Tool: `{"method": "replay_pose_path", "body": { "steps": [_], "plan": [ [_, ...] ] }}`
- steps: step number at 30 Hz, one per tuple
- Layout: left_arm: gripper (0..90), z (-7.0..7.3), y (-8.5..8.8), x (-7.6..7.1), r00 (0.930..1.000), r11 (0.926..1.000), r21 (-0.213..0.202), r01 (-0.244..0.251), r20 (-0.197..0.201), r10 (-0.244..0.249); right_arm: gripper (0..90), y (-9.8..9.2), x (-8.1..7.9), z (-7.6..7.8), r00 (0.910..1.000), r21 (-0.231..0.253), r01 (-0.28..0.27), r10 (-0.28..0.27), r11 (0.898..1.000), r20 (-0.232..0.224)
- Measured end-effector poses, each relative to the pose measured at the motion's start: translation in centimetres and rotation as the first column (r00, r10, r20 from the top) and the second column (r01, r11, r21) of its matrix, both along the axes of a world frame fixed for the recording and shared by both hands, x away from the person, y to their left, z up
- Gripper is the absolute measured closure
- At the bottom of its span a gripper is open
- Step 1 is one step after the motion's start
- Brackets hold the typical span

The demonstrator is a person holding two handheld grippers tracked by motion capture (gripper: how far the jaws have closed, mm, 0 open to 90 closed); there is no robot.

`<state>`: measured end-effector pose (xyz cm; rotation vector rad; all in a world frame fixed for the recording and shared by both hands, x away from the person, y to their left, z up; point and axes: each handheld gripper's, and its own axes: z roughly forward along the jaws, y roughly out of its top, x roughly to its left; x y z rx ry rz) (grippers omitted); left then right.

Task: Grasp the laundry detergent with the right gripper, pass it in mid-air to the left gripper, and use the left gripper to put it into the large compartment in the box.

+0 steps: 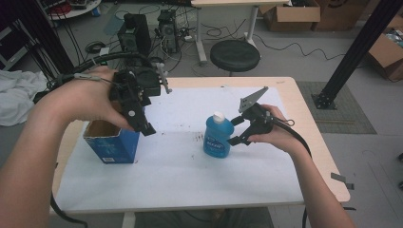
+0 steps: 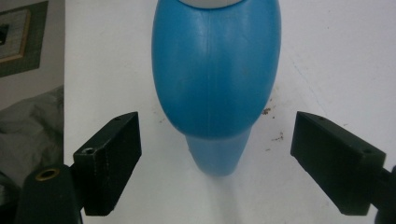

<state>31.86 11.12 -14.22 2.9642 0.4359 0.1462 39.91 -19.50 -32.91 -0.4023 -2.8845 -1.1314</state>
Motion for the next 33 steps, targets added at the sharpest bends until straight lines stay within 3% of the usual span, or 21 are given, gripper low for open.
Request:
{"method": "replay_pose_path", "body": {
  "steps": [4, 21, 33],
  "plan": [
    [15.8, -0.1, 0.0, 0.0, 1.0, 1.0, 0.003, 0.001, -0.005, -0.001, 18.1, 0.6, 0.0, -0.4, 1.0, 0.03, -0.002, 0.002, 1.0, -0.001],
    [15.8, -0.3, 0.1, 0.1, 1.0, 1.0, -0.002, -0.007, -0.007, 0.007, 20.9, 2.2, 0.1, -2.5, 0.9999, 0.029, 0.013, -0.013, 0.999, 0.003],
    [15.8, -0.4, 0.3, 0.2, 0.9999, 0.9999, -0.007, -0.008, -0.007, 0.008, 26.8, 2.6, 0.1, -3.1, 0.9994, 0.067, 0.03, -0.031, 0.997, 0.015]
  ]
}}
